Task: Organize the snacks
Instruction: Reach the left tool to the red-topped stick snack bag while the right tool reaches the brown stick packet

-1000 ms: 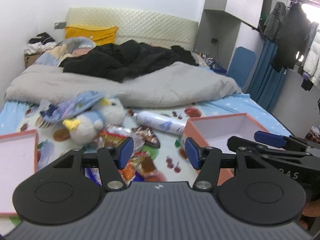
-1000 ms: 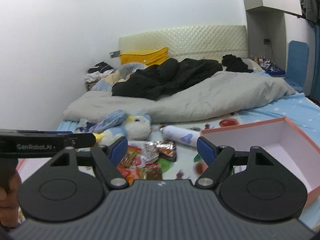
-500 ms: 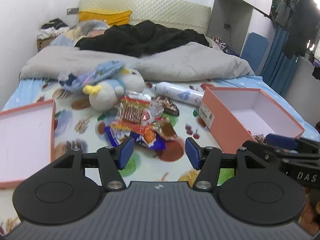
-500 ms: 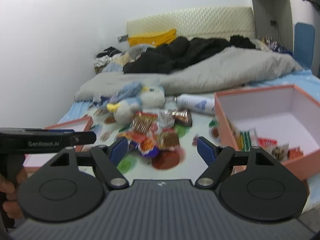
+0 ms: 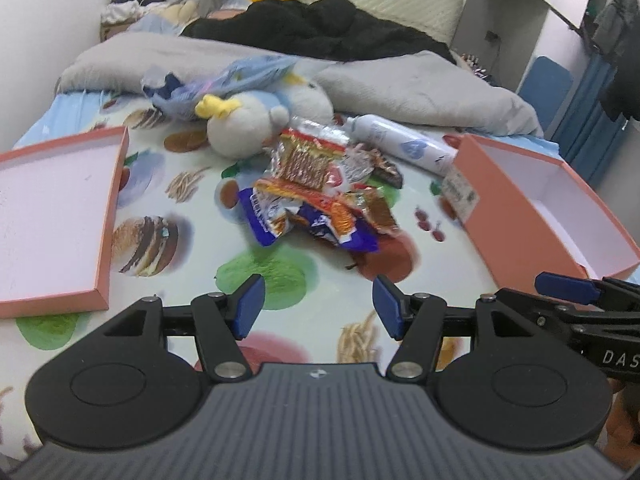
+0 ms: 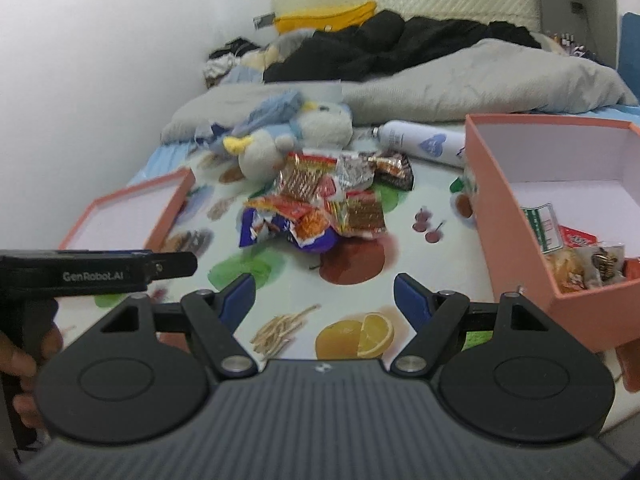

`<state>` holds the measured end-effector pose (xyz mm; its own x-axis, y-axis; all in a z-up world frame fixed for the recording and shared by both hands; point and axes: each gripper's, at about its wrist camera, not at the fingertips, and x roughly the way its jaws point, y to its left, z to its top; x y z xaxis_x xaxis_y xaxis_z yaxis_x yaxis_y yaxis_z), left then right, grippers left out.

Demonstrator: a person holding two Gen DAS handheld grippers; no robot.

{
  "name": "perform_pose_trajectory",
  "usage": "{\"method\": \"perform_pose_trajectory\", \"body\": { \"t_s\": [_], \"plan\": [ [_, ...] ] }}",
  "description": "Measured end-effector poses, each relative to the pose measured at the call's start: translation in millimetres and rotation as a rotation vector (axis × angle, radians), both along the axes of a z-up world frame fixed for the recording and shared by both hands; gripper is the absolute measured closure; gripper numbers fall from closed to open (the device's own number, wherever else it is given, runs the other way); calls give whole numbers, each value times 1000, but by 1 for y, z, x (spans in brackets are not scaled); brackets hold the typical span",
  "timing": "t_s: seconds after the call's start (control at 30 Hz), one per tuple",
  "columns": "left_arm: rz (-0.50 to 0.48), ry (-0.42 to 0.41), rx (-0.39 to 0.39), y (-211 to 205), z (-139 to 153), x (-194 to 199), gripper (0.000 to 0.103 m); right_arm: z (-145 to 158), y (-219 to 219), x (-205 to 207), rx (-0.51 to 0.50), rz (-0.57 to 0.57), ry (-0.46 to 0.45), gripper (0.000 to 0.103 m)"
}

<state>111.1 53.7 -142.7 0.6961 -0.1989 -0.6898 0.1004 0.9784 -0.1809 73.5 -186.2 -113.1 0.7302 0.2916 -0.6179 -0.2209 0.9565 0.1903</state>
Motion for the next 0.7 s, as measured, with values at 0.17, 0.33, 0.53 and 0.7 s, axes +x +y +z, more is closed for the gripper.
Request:
{"method": "perform_pose_trajectory", "body": {
  "t_s": [0.17,0.33,0.53,0.7],
  "plan": [
    [0,17,-21,10,-18,33,38,-14,5,36,-44,14,4,25],
    [3,-15,11,18,-28,74,36,-31,12,74,-64,31,16,25],
    [13,-53,2,28,-34,124,28,-50,21,114,-82,68,30,25],
    [-18,-59,14,27,-38,162,20,-61,22,144,-71,64,35,25]
  ]
}}
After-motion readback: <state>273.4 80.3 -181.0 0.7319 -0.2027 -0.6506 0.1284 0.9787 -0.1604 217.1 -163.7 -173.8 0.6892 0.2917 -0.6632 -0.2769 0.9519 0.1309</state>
